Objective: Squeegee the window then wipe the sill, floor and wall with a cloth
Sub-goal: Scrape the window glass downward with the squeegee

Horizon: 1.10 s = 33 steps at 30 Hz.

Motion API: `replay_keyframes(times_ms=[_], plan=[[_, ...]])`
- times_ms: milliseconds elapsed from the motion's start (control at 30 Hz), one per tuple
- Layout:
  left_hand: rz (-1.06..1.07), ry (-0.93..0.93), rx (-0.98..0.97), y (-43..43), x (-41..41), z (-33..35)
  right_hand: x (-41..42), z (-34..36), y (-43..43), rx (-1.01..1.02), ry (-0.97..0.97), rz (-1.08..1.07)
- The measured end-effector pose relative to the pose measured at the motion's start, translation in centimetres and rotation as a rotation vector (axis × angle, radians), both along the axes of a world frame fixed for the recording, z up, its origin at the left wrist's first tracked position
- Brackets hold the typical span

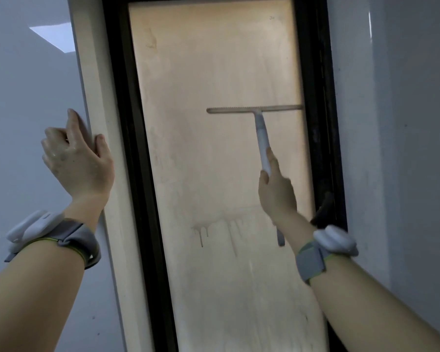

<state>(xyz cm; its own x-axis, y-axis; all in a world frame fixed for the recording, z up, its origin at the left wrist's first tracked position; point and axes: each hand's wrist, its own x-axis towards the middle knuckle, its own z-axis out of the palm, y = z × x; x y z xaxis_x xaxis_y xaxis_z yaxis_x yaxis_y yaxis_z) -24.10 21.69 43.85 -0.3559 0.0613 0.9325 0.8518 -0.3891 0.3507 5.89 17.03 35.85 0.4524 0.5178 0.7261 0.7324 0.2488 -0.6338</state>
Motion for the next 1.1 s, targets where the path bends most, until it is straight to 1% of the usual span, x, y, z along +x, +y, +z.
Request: replay_keyframes(times_ms=[167,367,467,600,700,800,900,1000,1100], plan=[[-0.001,-0.005,-0.008,0.0,-0.1,-0.2,-1.8,-10.3,1.4,-0.028,0.015,0.024],[-0.018,-0.021,-0.031,-0.3,0.1,-0.7,-3.6,-16.9,0.6,-0.091,0.001,0.059],[-0.026,-0.049,-0.026,0.0,0.2,-4.5,-4.0,-19.9,-0.2,-0.137,-0.014,0.059],[-0.042,0.01,-0.051,0.0,-0.3,-10.6,-4.5,-24.7,-1.9,-0.278,-0.031,0.059],[-0.044,0.027,-0.055,0.0,-0.3,-10.9,-4.6,-27.7,-3.4,-0.375,-0.034,0.047],[-0.025,0.034,-0.06,-0.2,-0.2,-10.8,-4.8,-28.3,-4.5,-0.365,-0.031,0.025],[-0.017,0.053,-0.065,-0.2,-0.2,-10.9,-5.2,-27.0,-4.9,-0.268,0.001,0.05],[-0.007,0.05,-0.075,0.0,-0.4,-11.0,-5.5,-24.1,-3.8,-0.162,-0.005,0.066],[0.005,0.054,-0.073,0.1,-0.4,-10.9,-6.0,-19.7,-1.7,-0.073,0.01,0.077]])
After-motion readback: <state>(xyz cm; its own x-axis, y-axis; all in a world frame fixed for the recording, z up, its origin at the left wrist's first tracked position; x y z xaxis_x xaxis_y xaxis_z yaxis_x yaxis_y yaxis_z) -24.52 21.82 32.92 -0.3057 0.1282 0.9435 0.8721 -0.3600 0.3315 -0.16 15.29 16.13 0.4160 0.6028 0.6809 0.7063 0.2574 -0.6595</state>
